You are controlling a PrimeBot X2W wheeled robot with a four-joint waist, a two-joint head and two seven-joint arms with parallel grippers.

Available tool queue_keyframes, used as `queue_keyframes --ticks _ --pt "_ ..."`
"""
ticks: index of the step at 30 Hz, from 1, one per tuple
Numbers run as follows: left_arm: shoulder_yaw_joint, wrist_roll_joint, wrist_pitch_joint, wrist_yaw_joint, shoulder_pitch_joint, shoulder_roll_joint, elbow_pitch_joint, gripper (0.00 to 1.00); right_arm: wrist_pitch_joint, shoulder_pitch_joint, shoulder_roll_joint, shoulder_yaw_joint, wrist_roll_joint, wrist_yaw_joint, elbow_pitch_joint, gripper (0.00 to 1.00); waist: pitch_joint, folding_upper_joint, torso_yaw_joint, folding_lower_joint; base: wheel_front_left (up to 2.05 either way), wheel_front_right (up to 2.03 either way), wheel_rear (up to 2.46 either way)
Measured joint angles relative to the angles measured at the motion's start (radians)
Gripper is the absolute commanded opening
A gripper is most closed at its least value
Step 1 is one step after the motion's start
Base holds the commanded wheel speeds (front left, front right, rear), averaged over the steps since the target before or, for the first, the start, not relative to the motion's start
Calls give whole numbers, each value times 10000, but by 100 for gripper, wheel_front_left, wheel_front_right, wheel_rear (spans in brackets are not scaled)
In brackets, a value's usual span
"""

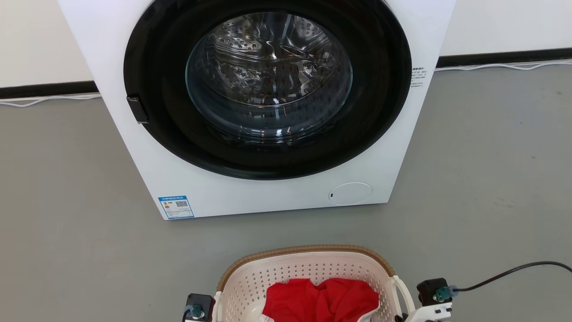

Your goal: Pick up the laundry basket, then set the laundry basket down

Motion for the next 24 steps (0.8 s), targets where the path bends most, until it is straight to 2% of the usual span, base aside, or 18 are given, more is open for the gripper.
queue_keyframes --ticks 24 --pt "-512 -464 -102 -2 -409 -17 270 0 86 9 4 -291 -163 2 -244 0 312 0 48 0 0 0 0"
